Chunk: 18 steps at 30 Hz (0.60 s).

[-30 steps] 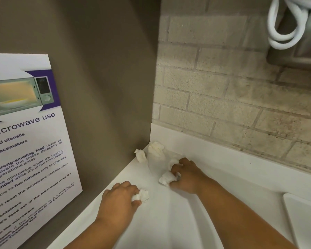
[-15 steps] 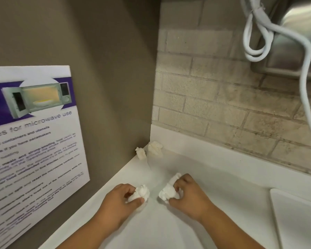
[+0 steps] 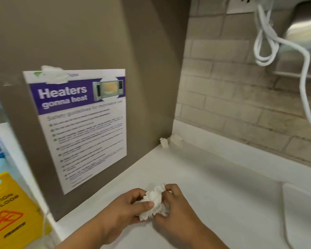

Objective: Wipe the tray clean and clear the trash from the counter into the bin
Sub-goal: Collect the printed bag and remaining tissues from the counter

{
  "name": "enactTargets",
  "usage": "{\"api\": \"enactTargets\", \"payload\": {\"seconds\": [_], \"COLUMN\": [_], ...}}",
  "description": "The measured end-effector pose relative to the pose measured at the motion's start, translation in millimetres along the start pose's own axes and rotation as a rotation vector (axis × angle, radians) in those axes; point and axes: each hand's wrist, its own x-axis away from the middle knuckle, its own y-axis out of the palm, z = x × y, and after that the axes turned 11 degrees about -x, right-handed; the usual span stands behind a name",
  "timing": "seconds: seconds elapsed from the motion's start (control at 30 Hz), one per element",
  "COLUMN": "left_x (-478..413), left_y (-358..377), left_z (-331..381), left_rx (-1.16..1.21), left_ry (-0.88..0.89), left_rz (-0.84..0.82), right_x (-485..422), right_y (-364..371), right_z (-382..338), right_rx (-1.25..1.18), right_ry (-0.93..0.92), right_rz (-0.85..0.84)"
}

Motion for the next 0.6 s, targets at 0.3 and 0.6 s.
{"api": "enactTargets", "payload": {"seconds": [0.3,0.6], "left_x": [80.7,189.3], "left_y": [-62.4,-175.4], "left_z": [-12.1,-63.0], "left_rx": [0.047,0.132], "left_ry": [-0.016,-0.099], "left_rz": [0.067,-0.011], "right_x": [7.7,20.5], "right_y": [61.8,191.5], "right_z": [-76.7,-136.8], "right_rx": [-0.026,-0.031], "right_ry": [-0.116,-0.189], "right_rz": [-0.141,-0.267]}}
